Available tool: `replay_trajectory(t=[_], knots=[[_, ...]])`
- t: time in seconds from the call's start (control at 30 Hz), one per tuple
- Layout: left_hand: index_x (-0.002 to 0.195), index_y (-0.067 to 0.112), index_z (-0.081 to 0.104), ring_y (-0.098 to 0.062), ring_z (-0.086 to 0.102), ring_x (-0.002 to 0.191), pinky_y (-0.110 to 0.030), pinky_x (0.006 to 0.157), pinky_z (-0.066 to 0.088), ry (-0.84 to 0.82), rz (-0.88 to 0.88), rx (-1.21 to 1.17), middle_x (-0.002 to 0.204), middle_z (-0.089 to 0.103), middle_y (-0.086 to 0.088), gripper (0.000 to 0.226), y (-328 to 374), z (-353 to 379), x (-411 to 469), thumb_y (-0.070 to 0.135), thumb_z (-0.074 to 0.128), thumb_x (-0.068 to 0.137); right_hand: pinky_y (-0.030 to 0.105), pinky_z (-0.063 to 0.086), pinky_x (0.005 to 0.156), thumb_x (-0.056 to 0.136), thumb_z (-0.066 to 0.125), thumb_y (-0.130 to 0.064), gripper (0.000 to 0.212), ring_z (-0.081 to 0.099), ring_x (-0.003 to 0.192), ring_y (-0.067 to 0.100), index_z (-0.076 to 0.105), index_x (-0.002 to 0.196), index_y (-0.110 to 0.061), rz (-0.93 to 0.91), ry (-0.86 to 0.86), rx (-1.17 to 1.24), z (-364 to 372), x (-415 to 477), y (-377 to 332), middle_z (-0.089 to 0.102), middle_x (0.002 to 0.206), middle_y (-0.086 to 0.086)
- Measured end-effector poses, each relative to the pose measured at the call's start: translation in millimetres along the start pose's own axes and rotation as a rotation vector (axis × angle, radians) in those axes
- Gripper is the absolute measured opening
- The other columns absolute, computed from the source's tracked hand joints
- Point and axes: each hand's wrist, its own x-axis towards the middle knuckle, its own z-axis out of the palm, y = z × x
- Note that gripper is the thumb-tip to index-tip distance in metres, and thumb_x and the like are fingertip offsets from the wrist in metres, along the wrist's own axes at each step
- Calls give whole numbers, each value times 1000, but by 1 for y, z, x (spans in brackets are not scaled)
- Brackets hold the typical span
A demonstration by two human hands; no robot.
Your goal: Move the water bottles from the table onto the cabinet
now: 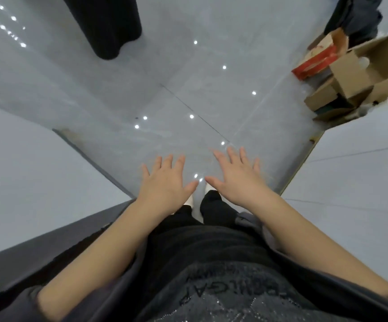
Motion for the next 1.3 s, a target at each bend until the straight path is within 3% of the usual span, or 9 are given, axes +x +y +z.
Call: replay_trajectory(t=[0.33, 0.7, 1.0, 1.3], knots=[[152, 23, 16, -30, 7, 148, -59, 116, 8, 112, -350, -169, 160, 14, -8, 72, -25, -36, 39, 65, 26, 93, 63, -1, 117, 94, 35, -66, 74, -8, 150, 33, 6, 155, -34, -306, -58, -316, -67, 96, -43, 1, 165, 5], [154, 26, 5, -32, -8, 148, -59, 116, 1, 110, -677, -327, 162, -1, -10, 76, -36, -74, 95, 68, 20, 92, 62, -3, 117, 93, 29, -69, 75, -10, 150, 34, 0, 155, -37, -540, -84, -585, -150, 193, -89, -4, 165, 5], [154, 25, 3, -30, -13, 148, -59, 116, -1, 137, -730, -443, 162, -6, -8, 77, -81, -115, 140, 68, 21, 93, 63, -1, 117, 92, 28, -70, 77, -13, 150, 34, -2, 155, -37, -608, -105, -641, -184, 244, -152, -7, 165, 5], [154, 25, 5, -28, -12, 148, -58, 116, -2, 181, -663, -450, 162, -5, -6, 76, -202, -198, 198, 65, 24, 94, 62, -3, 117, 93, 30, -70, 77, -14, 150, 34, -3, 154, -38, -522, -62, -610, -234, 315, -262, -9, 165, 4]])
